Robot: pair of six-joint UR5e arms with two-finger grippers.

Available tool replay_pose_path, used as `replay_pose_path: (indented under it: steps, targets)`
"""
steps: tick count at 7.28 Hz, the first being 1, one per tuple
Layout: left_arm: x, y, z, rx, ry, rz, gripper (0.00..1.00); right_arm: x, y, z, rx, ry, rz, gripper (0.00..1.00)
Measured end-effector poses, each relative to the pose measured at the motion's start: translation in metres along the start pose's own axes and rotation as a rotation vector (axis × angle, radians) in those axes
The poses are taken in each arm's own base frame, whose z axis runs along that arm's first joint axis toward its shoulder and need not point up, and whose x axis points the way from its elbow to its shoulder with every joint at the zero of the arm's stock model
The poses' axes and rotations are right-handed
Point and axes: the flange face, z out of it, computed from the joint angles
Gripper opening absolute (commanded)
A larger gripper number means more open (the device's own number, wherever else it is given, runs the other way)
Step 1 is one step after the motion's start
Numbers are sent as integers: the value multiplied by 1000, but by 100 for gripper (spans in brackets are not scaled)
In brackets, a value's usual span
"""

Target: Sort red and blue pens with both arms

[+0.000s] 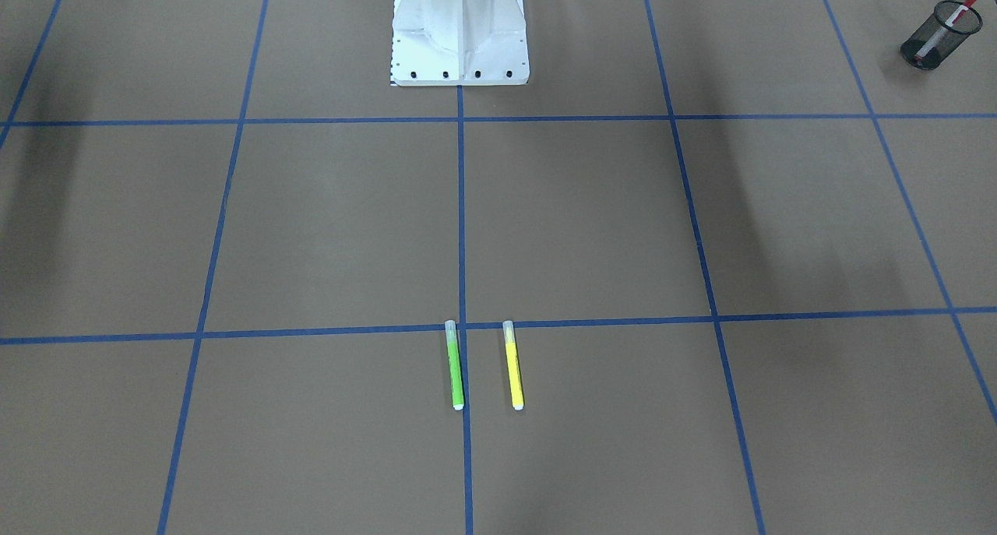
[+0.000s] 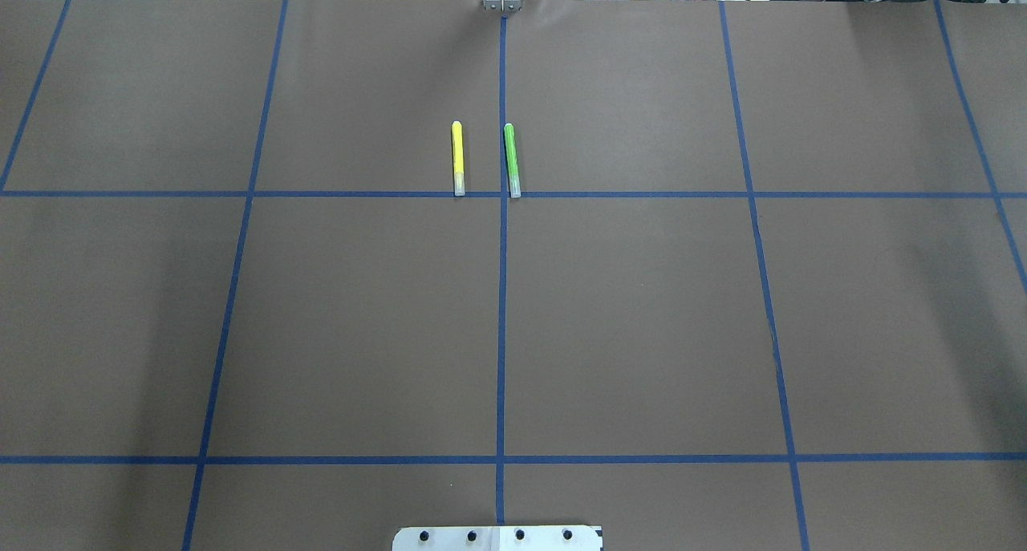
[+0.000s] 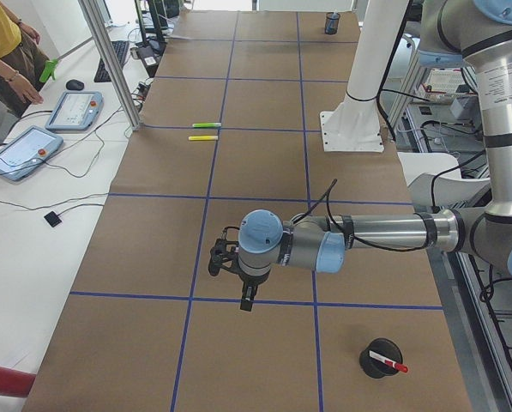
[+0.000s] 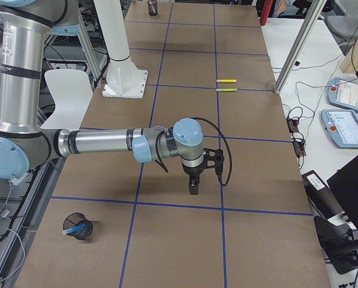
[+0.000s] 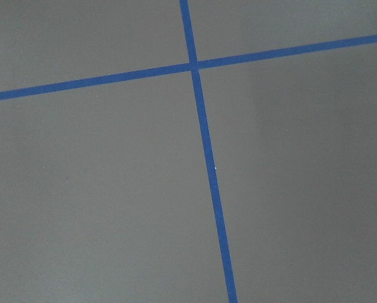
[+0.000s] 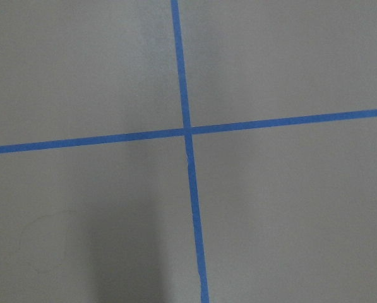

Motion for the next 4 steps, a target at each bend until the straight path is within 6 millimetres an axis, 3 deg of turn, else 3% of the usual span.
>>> replay_pose_path:
  steps: [2, 4]
  targets:
    - [5, -10, -6, 16, -1, 20, 100, -27, -2, 5, -15, -17, -56, 100]
    - [9, -13, -10, 26, 0, 32, 100, -33, -1, 5, -19, -21, -69, 100]
